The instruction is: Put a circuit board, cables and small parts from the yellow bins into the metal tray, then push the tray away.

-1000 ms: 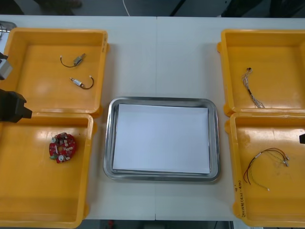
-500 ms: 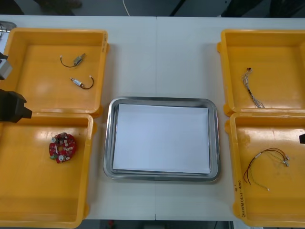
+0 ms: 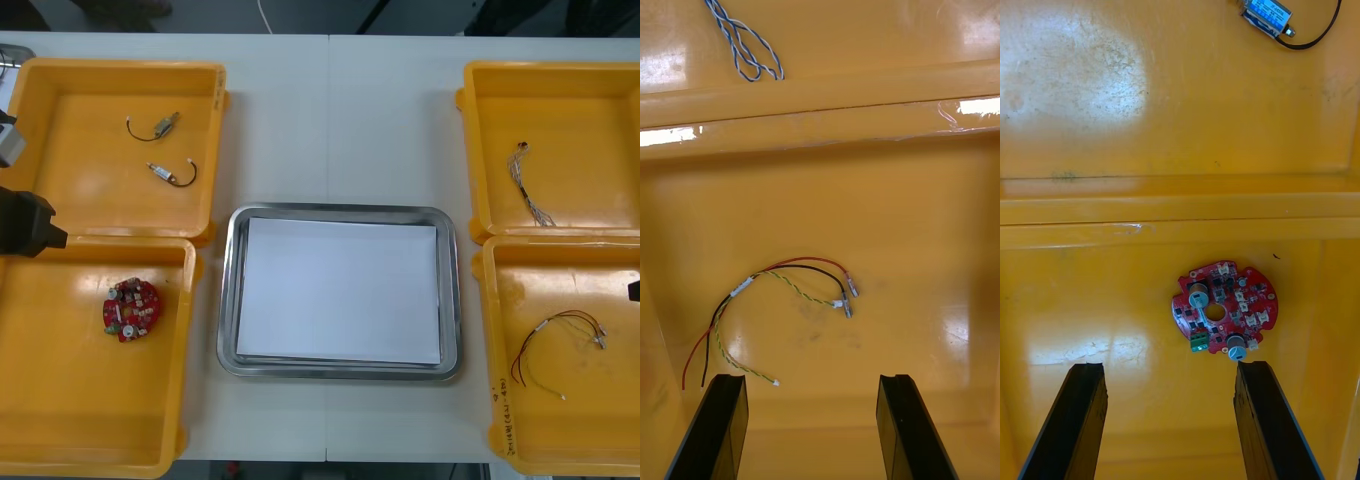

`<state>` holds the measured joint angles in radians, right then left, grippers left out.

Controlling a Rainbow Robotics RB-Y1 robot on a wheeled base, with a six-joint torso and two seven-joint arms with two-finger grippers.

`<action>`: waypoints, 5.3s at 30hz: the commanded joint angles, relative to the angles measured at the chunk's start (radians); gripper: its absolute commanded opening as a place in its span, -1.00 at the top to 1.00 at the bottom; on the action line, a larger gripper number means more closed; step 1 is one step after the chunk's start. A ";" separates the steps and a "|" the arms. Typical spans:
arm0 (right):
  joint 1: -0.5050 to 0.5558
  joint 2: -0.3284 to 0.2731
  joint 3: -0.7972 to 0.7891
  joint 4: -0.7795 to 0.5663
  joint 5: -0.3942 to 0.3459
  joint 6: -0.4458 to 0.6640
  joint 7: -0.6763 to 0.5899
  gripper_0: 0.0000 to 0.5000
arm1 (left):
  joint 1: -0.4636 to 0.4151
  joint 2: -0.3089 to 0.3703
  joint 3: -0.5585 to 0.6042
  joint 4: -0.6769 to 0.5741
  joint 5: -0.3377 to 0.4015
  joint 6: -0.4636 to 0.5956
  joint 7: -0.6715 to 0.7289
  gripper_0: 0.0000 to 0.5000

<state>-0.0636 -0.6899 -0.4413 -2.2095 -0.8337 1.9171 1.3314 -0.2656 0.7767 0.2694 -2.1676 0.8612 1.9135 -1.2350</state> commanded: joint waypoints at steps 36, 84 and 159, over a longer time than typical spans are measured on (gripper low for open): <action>0.016 -0.042 -0.019 -0.029 -0.008 0.003 -0.031 -1.00 | 0.016 0.041 0.030 -0.031 -0.008 0.006 -0.100 -1.00; 0.070 0.132 -0.008 -0.147 0.073 0.003 -0.235 -1.00 | 0.144 0.107 0.004 -0.009 0.194 -0.090 -0.439 -1.00; 0.091 0.250 0.357 0.151 0.358 -0.323 -0.726 -1.00 | 0.298 0.377 -0.562 0.124 0.206 -0.924 -0.998 -1.00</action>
<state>0.0093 -0.4553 -0.1022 -2.0636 -0.4831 1.6076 0.6723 0.0517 1.1128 -0.2803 -2.0387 1.0775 0.9997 -2.1963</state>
